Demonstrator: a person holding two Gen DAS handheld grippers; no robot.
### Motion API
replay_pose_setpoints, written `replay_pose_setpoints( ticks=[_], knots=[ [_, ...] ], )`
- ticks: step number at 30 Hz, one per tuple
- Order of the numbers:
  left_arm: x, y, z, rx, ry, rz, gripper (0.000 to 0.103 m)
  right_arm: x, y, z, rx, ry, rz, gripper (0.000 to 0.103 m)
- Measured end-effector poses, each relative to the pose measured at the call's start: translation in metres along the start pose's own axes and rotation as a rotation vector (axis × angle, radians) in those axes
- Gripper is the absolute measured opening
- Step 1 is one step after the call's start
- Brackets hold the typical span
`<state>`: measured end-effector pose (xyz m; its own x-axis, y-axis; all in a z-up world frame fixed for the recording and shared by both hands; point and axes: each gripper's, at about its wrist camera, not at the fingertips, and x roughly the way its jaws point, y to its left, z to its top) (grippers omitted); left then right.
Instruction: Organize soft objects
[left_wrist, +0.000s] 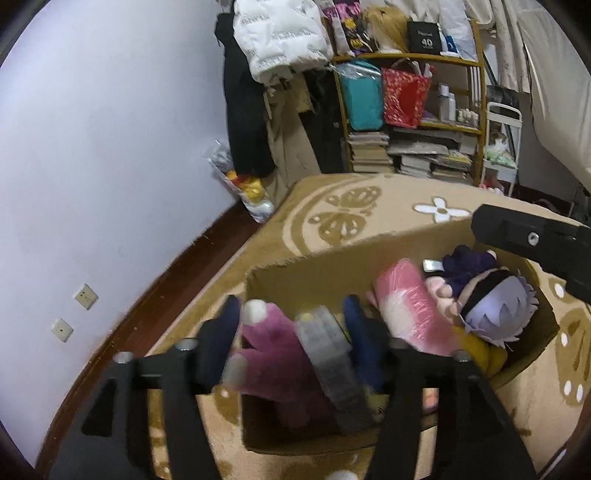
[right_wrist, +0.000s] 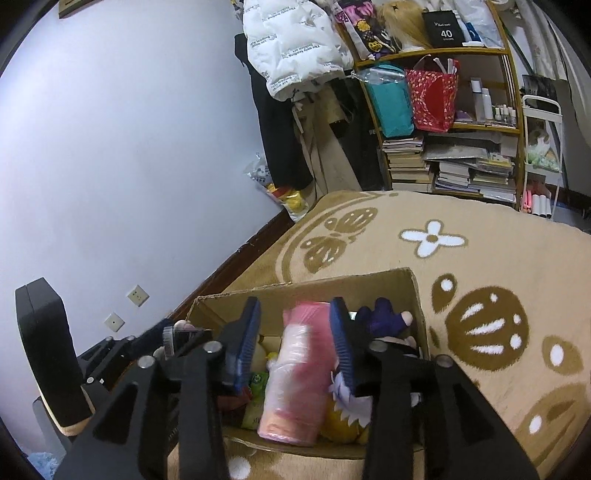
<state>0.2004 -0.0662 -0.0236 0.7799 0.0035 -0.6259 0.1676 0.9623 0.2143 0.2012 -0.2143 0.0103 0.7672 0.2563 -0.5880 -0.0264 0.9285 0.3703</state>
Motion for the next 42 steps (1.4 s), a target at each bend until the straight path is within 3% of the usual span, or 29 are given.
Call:
replay_pose_setpoints(
  ticks=[4,5,10,15,29,34,42],
  knots=[
    [-0.004,0.002,0.001,0.001,-0.005,0.011,0.100,-0.004,-0.001,0.001,-0.002,-0.003,-0.012,0.066],
    [-0.005,0.003,0.001,0.000,-0.007,0.015,0.102,-0.004,-0.002,0.002,0.001,0.001,-0.013,0.072],
    [-0.004,0.005,0.001,0.018,0.017,0.038,0.102,-0.005,-0.007,0.002,0.009,0.017,-0.041,0.081],
    [-0.015,0.012,0.001,0.005,-0.001,0.064,0.102,-0.015,-0.008,0.003,0.006,0.000,-0.063,0.103],
    [-0.063,0.045,0.000,-0.065,-0.028,0.075,0.102,-0.039,0.006,-0.005,-0.070,0.058,-0.098,0.103],
    [-0.100,0.059,-0.001,-0.113,-0.112,0.059,0.102,-0.065,0.017,0.000,-0.095,0.032,-0.096,0.103],
    [-0.147,0.078,-0.003,-0.150,-0.135,0.057,0.102,-0.119,0.044,-0.002,-0.164,-0.048,-0.107,0.103]
  ],
)
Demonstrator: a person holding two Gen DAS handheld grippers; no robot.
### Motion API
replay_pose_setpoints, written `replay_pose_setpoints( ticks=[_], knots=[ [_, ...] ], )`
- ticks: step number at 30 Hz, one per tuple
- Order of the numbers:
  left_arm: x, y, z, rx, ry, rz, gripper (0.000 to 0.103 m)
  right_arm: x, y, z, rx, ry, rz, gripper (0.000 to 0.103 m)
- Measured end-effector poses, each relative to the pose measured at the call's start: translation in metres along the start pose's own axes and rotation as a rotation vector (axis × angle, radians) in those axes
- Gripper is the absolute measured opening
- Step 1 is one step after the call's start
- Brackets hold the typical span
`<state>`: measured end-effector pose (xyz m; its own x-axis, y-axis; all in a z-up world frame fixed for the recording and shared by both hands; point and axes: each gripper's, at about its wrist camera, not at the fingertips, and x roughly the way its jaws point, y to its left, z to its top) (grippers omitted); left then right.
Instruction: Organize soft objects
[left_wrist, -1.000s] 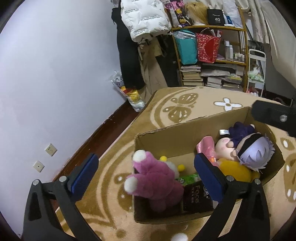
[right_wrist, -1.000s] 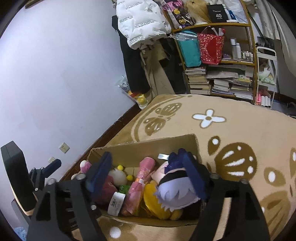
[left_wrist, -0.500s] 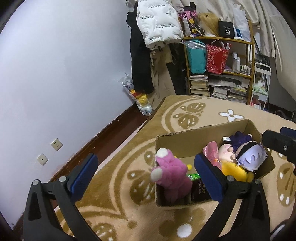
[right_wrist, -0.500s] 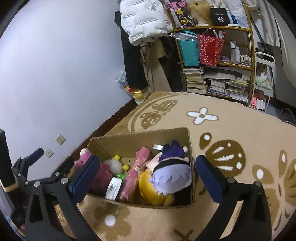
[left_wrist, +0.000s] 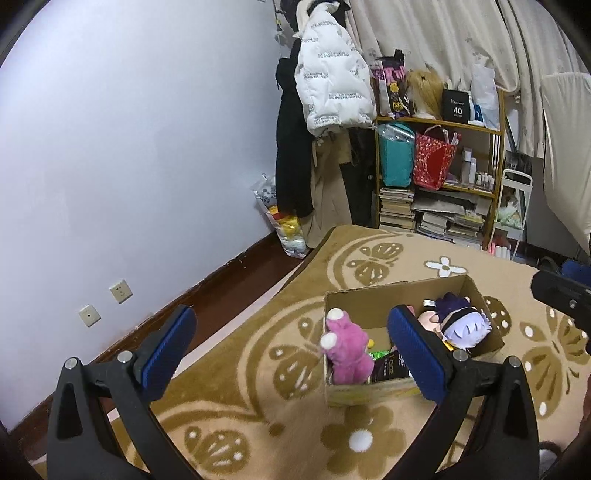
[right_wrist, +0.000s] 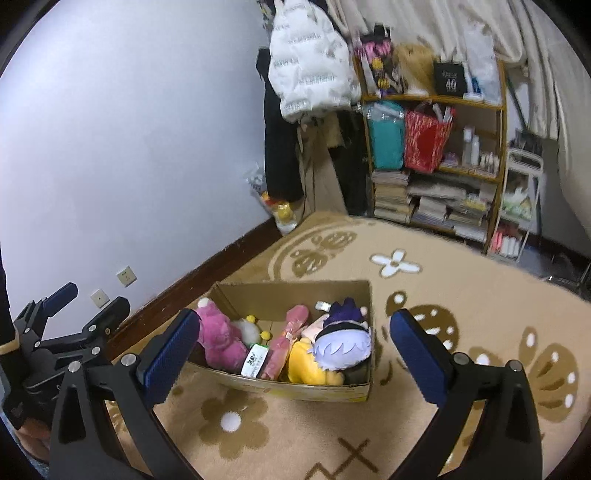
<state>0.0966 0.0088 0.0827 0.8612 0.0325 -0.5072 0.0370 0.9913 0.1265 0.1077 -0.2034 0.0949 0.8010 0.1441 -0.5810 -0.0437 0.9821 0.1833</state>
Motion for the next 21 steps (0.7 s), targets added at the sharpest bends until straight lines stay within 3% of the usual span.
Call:
replay_pose_setpoints(
  ticks=[12,21],
  knots=[
    [-0.076,0.012,-0.005,0.001,-0.076,0.007,0.102,-0.080,0.033,-0.005,-0.062,-0.100,0.026,0.103],
    [-0.109,0.014,-0.025,0.000,-0.148,0.023,0.102,-0.108,0.045,-0.027,-0.089,-0.150,0.030,0.103]
  ],
)
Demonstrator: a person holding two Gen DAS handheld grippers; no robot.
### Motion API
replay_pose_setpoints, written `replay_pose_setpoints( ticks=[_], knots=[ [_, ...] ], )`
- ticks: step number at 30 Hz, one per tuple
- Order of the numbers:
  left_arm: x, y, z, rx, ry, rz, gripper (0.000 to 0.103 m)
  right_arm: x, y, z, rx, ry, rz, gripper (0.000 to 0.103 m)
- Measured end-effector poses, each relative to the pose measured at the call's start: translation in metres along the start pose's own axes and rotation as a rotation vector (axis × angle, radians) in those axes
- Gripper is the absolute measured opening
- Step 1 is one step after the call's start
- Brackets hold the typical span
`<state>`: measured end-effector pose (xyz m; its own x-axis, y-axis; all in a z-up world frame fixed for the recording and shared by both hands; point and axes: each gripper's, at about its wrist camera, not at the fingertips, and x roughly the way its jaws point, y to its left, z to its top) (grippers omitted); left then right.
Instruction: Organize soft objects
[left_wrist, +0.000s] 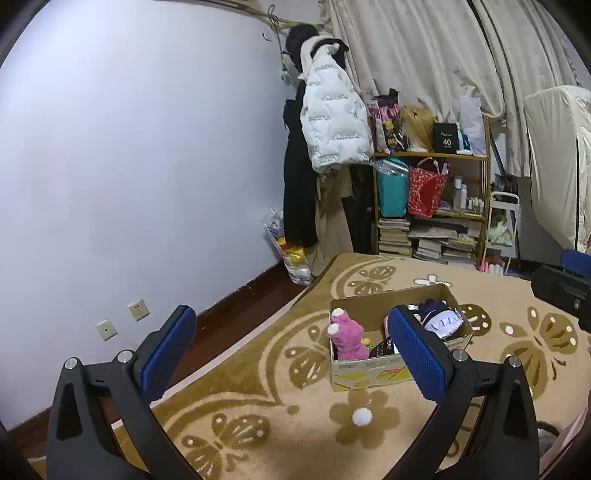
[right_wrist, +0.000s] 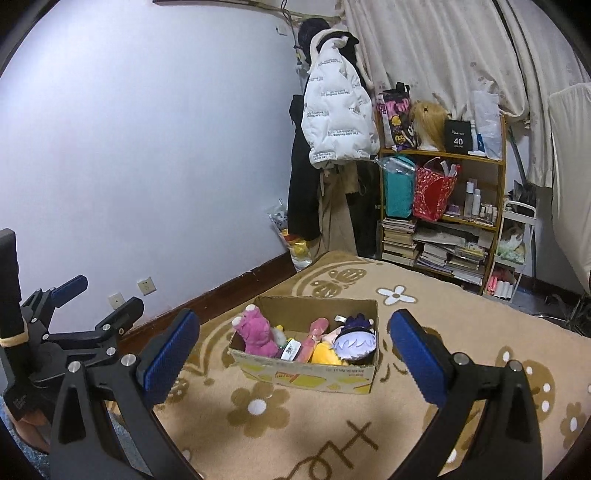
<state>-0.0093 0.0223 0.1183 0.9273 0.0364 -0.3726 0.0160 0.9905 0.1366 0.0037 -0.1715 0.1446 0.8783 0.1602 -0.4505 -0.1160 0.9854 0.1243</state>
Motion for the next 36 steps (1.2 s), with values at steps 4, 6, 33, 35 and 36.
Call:
replay_pose_setpoints(
  ticks=[4,6,33,35,36],
  knots=[
    [-0.009,0.001,-0.013,0.001,-0.031,0.029,0.102,-0.002,-0.003,-0.015,0.011,0.023,0.011,0.103],
    [-0.009,0.001,-0.020,-0.003,-0.026,0.020,0.102,-0.004,-0.005,-0.022,0.008,0.020,0.004,0.103],
    [0.000,-0.024,-0.064,0.053,0.053,-0.072,0.102,0.006,-0.017,-0.090,0.026,0.026,-0.030,0.103],
    [0.002,-0.025,-0.066,0.060,0.061,-0.069,0.102,0.007,-0.017,-0.090,0.027,0.030,-0.031,0.103],
    [0.002,-0.026,-0.066,0.063,0.062,-0.069,0.102,0.008,-0.018,-0.090,0.026,0.032,-0.029,0.103]
  ],
)
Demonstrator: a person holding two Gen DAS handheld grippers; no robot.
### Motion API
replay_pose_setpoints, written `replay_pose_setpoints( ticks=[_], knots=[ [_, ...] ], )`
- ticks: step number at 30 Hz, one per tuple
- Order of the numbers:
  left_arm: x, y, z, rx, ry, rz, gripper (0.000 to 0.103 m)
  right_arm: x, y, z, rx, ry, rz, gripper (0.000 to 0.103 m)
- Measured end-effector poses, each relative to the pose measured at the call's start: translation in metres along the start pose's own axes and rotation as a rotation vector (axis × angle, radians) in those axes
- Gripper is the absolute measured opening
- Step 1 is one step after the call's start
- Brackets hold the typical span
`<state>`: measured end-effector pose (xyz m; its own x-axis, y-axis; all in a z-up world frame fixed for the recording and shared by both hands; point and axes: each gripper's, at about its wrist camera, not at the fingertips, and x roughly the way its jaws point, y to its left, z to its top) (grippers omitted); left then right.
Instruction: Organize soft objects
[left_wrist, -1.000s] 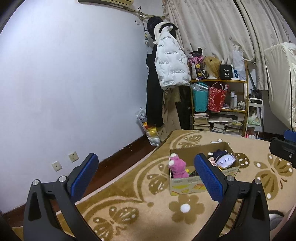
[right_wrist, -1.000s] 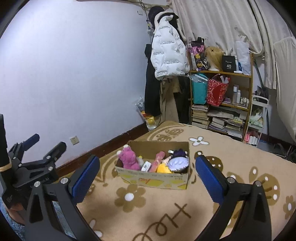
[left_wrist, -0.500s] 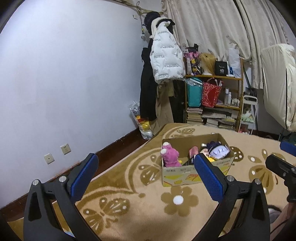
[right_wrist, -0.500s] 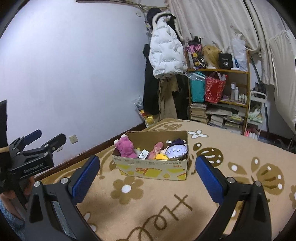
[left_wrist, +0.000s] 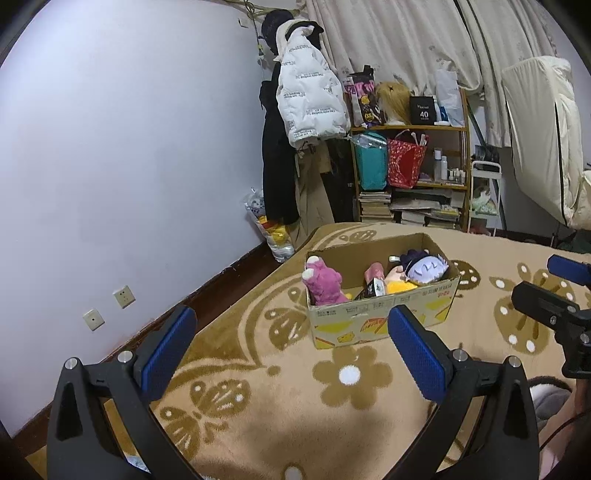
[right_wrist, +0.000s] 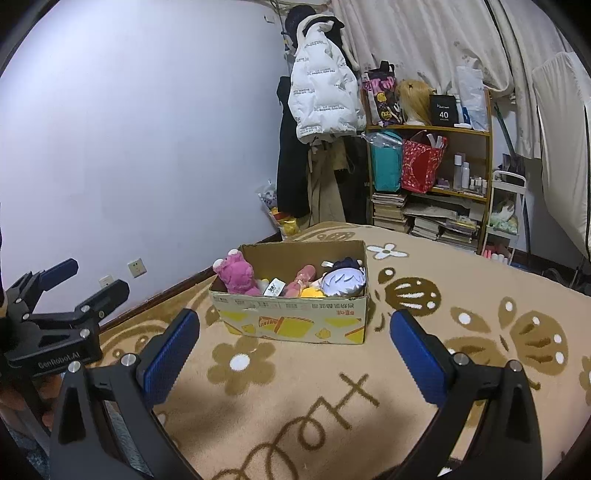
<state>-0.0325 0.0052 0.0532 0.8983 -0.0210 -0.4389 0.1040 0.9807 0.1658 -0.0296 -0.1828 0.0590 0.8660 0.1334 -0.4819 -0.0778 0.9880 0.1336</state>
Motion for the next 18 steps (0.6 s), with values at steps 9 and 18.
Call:
replay_pose_setpoints(
  ticks=[9,18],
  knots=[
    [-0.0003,-0.0008,0.0003,0.000,-0.001,-0.007,0.102,0.0015,0.0006,-0.0017,-0.004,0.002,0.003,0.103],
    [0.0013,-0.0004,-0.0003,0.011,0.010,-0.009,0.102,0.0012,-0.0004,-0.0030,0.001,-0.001,0.001,0.103]
  ],
)
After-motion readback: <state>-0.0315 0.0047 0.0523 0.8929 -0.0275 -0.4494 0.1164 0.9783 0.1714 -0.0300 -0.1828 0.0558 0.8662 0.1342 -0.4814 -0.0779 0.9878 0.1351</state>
